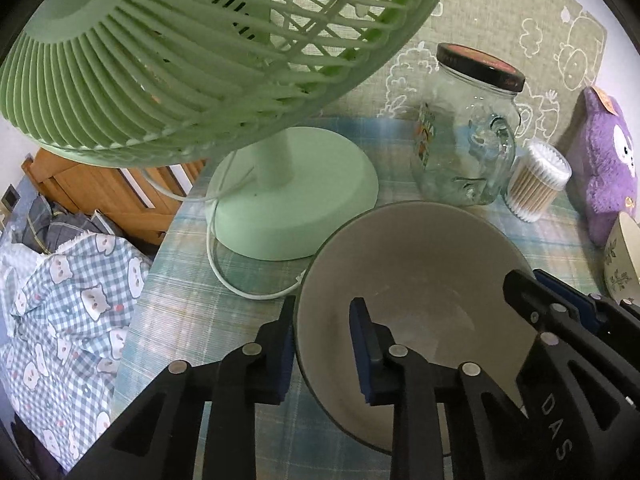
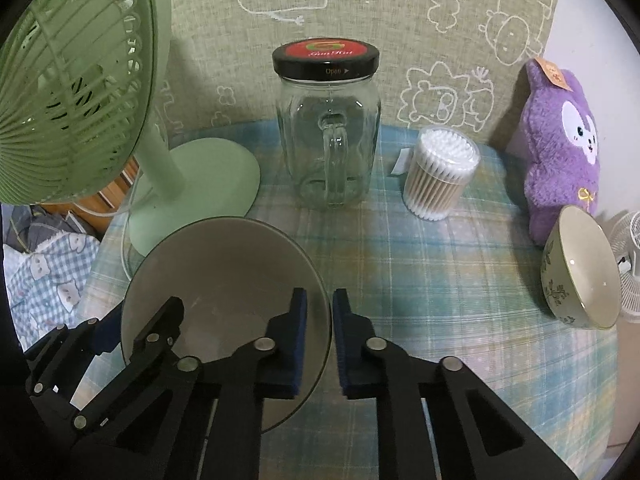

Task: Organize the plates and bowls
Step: 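Lift the cream bowl with both grippers and carry it toward the grey bowl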

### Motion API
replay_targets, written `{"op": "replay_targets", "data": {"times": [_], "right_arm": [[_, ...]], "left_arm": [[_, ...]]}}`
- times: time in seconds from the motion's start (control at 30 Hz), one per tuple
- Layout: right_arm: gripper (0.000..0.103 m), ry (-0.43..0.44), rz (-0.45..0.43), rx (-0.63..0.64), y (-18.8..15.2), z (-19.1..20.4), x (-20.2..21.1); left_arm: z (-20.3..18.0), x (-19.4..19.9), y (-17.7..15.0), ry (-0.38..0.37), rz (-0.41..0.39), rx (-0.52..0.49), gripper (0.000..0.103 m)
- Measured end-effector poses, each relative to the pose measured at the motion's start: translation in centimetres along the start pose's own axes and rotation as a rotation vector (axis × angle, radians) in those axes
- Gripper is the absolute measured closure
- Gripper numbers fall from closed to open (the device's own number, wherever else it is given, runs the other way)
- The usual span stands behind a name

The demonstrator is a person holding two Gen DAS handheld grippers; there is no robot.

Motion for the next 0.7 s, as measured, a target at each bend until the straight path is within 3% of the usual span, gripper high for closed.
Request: {"op": "replay_targets", "data": {"times": [0.1, 0.7], "right_arm": [[0.09, -0.015, -0.007, 0.001, -0.1, 0.0, 0.0], [0.091, -0.024, -0.005, -0.002, -0.7, -0.6, 2.5]], "left_arm": [[0.2, -0.1, 0.0, 0.016, -0.007, -0.002, 0.088], [-0.4, 2.4, -0.4, 0.013, 0.009, -0.013, 0.088]]}}
Point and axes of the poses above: each gripper's, at about its wrist camera, not at the fingertips, and x roughly against the way its jaws point, z to its left, y to its top, the point moved 7 cm from there along -x, roughly the way its jaws point, and after that the axes turned 1 degree about -x, right-handed, at the moved point
